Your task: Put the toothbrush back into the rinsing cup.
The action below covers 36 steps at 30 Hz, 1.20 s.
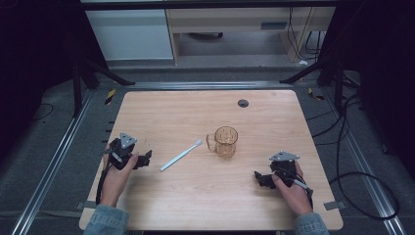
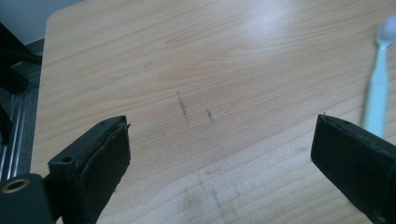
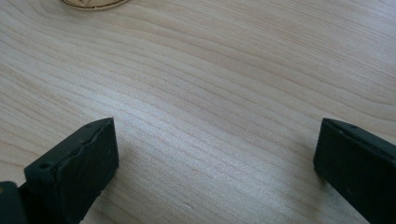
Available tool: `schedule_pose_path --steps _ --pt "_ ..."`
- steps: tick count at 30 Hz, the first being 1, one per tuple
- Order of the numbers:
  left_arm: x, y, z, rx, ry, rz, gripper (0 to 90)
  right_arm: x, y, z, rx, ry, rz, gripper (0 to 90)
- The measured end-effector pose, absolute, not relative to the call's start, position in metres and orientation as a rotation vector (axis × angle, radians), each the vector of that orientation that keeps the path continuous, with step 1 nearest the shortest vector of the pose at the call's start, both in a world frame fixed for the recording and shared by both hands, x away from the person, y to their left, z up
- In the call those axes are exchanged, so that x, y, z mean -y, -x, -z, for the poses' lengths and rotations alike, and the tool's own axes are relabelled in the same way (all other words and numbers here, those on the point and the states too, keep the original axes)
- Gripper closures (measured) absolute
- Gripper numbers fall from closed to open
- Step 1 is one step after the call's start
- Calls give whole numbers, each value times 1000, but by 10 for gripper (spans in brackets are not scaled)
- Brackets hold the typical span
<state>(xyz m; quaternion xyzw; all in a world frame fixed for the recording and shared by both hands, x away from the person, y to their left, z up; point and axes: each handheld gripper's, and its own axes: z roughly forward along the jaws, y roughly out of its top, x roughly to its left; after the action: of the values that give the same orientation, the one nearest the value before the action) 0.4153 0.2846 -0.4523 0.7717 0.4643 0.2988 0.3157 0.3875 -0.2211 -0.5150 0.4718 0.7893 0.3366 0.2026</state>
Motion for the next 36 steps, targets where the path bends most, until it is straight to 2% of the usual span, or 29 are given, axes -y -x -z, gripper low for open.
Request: schedule_pose_path --steps 8,14,24,30,36 --pt "-272 -408 435 -1193 -2112 -688 53 221 -387 515 -2203 -1316 -939 4" --pt "-256 -414 437 -1213 -2212 -582 53 221 -387 515 -2203 -1317 -939 4" --pt "-222 -422 428 -1134 -2405 -591 47 221 -388 515 -2204 -1315 -939 4" --pt "-204 -434 428 -1078 -2521 -529 62 221 -388 515 -2204 -1315 -938 4" --pt "-189 -447 432 -1060 -2557 -474 111 221 -388 515 -2204 -1316 -938 4"
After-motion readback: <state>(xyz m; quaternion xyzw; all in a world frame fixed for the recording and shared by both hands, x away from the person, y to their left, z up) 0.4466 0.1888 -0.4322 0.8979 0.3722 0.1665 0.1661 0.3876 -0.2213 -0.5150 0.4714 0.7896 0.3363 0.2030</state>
